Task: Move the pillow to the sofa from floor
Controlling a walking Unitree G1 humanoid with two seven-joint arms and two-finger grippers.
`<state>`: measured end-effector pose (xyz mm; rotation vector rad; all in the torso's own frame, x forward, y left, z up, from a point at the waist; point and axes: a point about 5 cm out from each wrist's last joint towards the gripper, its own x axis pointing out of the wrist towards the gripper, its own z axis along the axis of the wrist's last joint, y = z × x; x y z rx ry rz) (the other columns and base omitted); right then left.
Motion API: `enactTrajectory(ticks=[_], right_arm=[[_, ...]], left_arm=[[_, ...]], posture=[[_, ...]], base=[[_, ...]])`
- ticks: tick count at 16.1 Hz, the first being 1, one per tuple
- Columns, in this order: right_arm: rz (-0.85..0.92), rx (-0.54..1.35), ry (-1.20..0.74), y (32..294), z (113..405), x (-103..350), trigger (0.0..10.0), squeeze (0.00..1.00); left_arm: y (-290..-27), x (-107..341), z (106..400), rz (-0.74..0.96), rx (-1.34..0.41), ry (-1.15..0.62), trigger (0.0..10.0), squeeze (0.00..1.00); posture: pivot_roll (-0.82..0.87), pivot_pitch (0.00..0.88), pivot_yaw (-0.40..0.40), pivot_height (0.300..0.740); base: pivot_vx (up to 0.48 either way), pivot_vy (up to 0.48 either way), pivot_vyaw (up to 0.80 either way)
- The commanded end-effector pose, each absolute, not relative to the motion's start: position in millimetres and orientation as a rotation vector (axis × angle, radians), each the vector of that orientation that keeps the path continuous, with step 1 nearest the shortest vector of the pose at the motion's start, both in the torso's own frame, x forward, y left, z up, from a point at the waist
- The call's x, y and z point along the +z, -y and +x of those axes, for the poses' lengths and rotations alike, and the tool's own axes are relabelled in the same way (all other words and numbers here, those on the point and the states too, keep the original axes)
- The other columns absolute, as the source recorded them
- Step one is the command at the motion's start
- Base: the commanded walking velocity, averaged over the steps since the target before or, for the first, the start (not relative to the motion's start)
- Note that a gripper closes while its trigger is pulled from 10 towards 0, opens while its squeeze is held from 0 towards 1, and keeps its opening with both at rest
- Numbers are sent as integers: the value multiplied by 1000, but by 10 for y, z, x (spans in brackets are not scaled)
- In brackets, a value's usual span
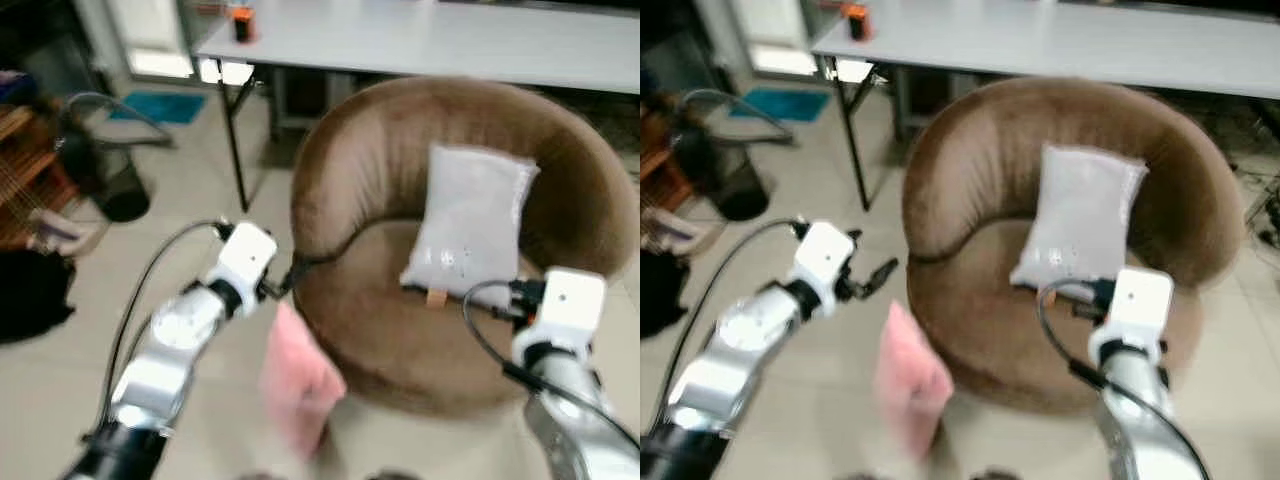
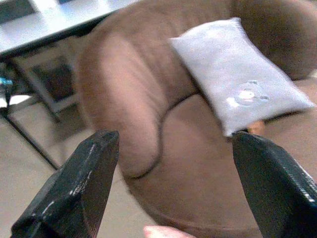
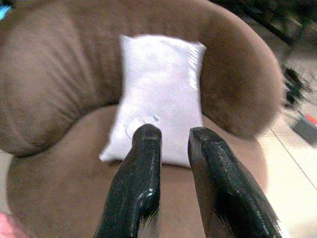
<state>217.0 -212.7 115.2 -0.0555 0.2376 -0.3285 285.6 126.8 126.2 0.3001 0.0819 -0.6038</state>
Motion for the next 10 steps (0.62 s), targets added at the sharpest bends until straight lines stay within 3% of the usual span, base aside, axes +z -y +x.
enactTrajectory(ticks=[1, 10], right_arm=[[-44, -336, -232, 2125, 2173, 1182, 10000, 0], [116, -437, -240, 2090, 1976, 982, 10000, 0]], left_arm=[[-1317, 1287, 2875, 327, -590, -77, 10000, 0], [-1332, 1226, 3027, 323, -544, -78, 10000, 0]], posture=[[-27, 59, 11, 740], [-38, 43, 31, 740]], base=[[0, 442, -800], [0, 462, -800]])
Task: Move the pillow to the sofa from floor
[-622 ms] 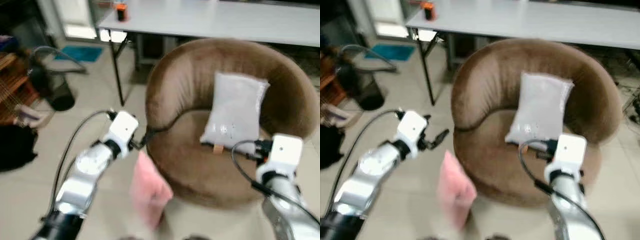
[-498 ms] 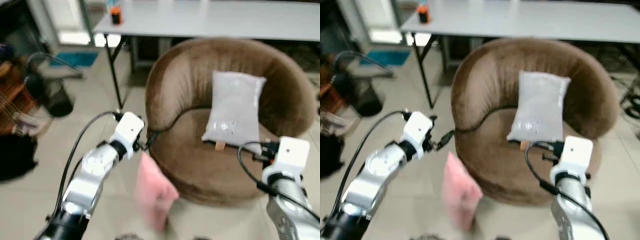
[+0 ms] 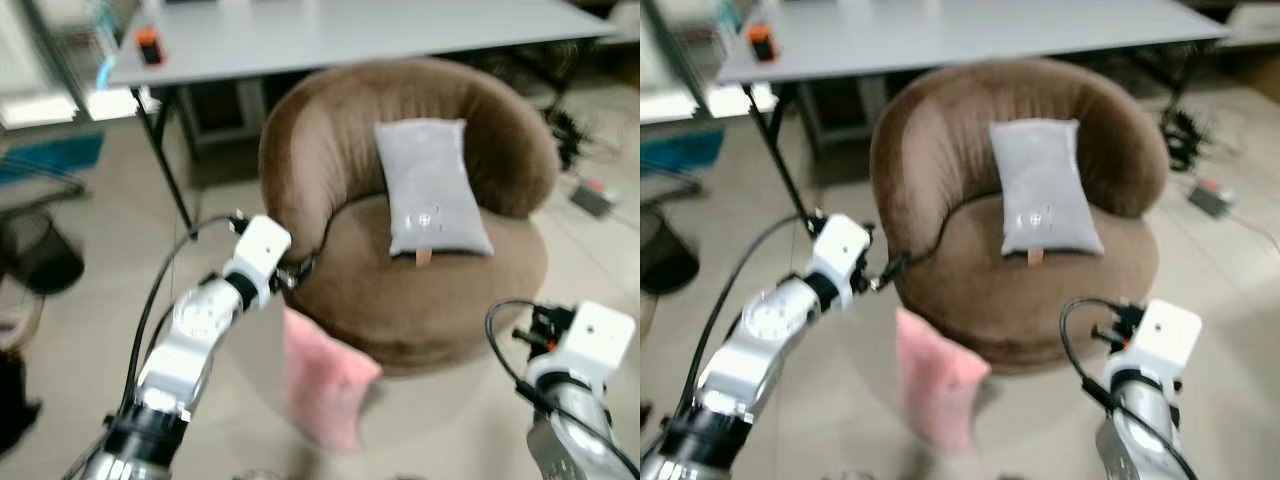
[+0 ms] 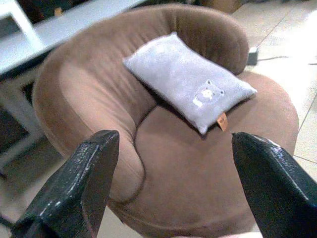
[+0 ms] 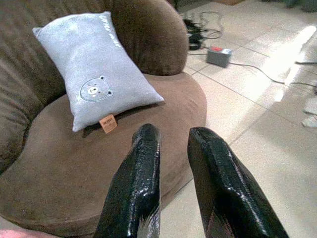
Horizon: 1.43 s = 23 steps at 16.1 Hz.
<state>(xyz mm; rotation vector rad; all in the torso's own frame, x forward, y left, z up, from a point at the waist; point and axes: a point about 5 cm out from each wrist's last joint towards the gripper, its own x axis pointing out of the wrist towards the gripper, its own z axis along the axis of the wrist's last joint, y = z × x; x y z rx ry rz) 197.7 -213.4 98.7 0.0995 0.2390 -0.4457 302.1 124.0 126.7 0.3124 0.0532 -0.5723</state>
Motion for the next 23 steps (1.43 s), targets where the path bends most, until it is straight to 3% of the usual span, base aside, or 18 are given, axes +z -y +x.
enactTrajectory(ticks=[1, 12, 17, 23], right_arm=[[112, -445, -237, 2089, 1961, 975, 10000, 0], [25, -395, -224, 2082, 2022, 936, 10000, 0], [-63, -339, -195, 2287, 2368, 916, 10000, 0], [-72, -294, -183, 2383, 2602, 890, 10000, 0]], left_arm=[[-1342, 1205, 3046, 309, -530, -81, 10000, 0], [-1385, 1071, 3025, 294, -527, -113, 10000, 0], [-1460, 1089, 2956, 289, -512, -123, 10000, 0], [-1500, 1119, 2895, 280, -486, -126, 10000, 0]], posture=[[-40, 38, 37, 740], [-36, 14, 30, 740], [-21, 26, 18, 740], [2, 26, -6, 740]], base=[[0, 465, -800], [0, 464, -800], [0, 465, -320], [0, 463, -800]])
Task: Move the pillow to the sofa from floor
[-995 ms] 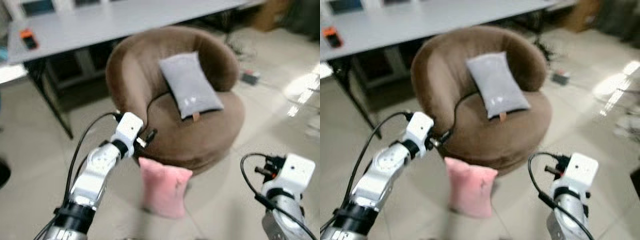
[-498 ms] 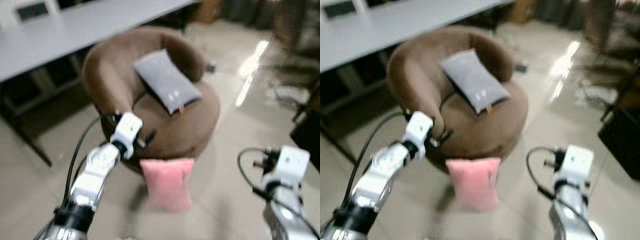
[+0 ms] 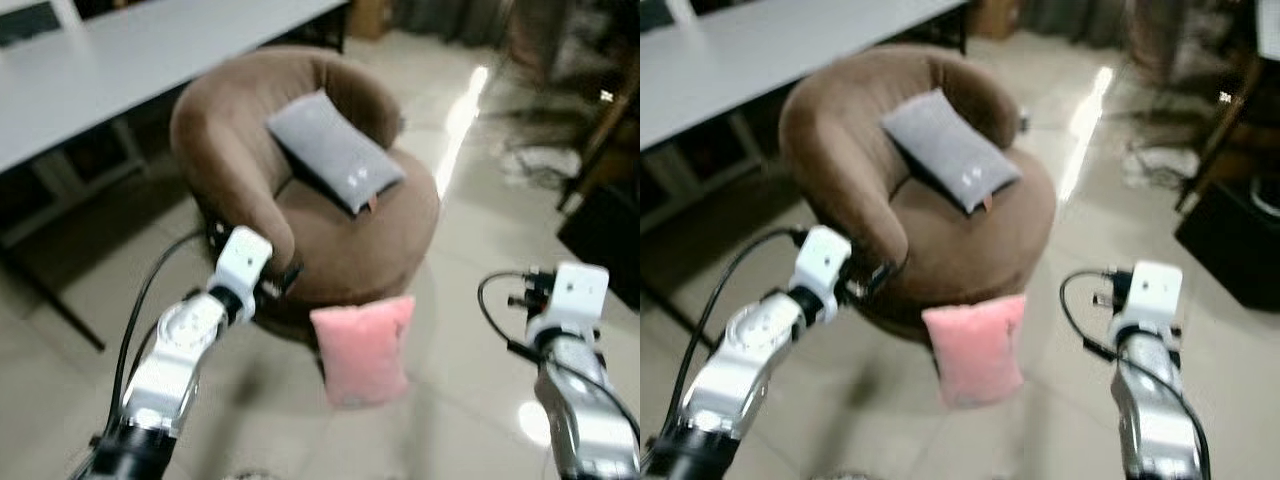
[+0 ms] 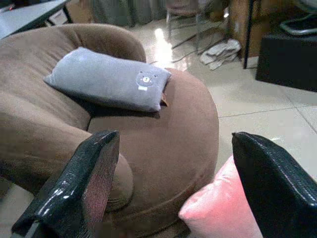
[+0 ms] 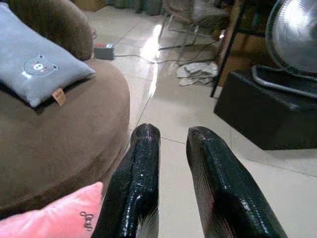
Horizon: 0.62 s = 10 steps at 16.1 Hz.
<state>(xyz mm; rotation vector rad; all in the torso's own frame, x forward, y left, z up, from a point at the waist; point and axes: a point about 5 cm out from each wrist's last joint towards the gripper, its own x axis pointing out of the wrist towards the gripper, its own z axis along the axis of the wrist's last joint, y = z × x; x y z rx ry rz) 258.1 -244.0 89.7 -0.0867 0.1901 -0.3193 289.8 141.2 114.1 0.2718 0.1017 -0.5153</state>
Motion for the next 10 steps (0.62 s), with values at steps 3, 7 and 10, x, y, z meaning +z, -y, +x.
enactTrajectory(ticks=[3, 7, 10], right_arm=[[-59, -288, -172, 2357, 2593, 886, 10000, 0], [-55, -291, -155, 2323, 2516, 854, 10000, 0], [-46, -310, -148, 2339, 2461, 828, 10000, 1000]], left_arm=[[-1503, 1109, 2930, 284, -481, -120, 10000, 0], [-1444, 1101, 3019, 243, -475, -56, 10000, 0], [-1415, 1084, 3053, 205, -466, -53, 10000, 0]], posture=[[-6, 24, 2, 740], [-18, 25, 9, 740], [-16, 27, 0, 740]], base=[[0, 464, -800], [0, 419, -800], [0, 0, 0]])
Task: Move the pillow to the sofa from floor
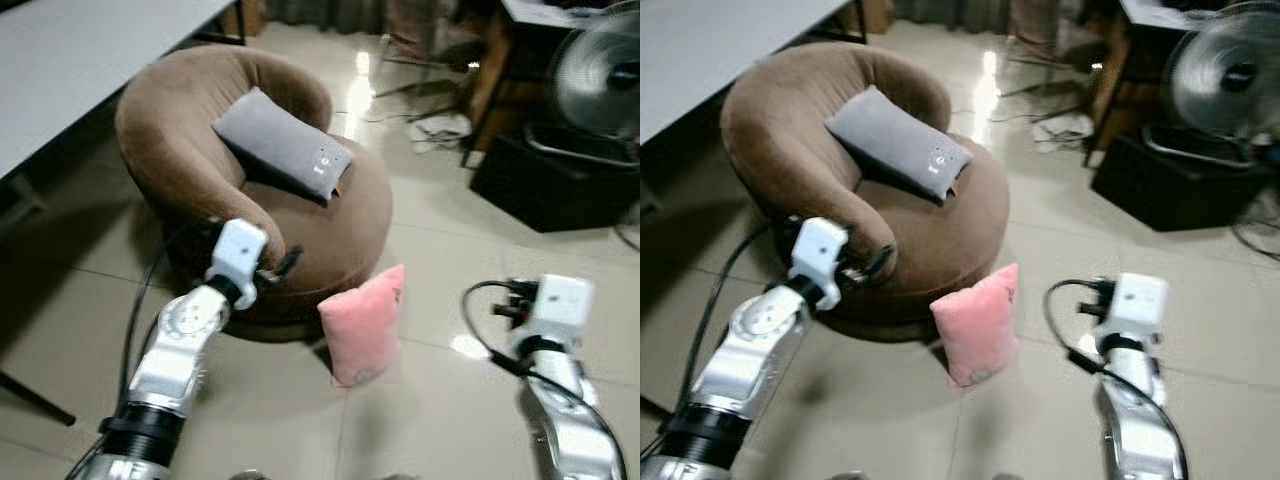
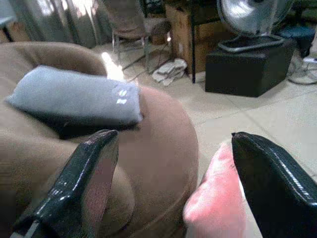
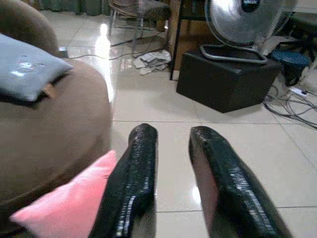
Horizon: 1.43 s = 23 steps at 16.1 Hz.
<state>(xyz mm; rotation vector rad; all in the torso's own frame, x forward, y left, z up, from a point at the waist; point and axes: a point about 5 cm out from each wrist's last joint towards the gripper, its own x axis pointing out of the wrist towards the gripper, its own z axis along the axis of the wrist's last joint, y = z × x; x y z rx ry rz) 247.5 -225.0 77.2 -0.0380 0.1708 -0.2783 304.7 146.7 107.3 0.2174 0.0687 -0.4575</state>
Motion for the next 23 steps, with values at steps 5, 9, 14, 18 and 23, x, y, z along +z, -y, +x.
enactTrajectory(ticks=[5, 9, 14, 18, 23], right_arm=[[-14, -301, -152, 2297, 2473, 807, 10000, 0], [-13, -292, -155, 2244, 2444, 798, 10000, 0], [-24, -279, -157, 2240, 2423, 778, 10000, 0], [-65, -174, -166, 2134, 2458, 784, 10000, 0], [-87, -121, -209, 2081, 2454, 711, 10000, 0]], left_arm=[[-1399, 1083, 3142, 211, -470, -48, 10000, 0], [-1359, 1089, 3198, 210, -489, -44, 10000, 0], [-1325, 1113, 3244, 216, -496, -32, 10000, 0], [-1361, 1119, 3268, 229, -485, -29, 10000, 0], [-1365, 1109, 3261, 231, -498, -29, 10000, 0]], posture=[[-18, 27, -3, 740], [-28, 30, 1, 740], [-29, 33, 5, 740], [-31, 33, 2, 740], [-25, 26, -2, 740]], base=[[166, 0, -160], [358, 0, -600], [358, 0, 0], [354, 0, 0], [348, 0, 455]])
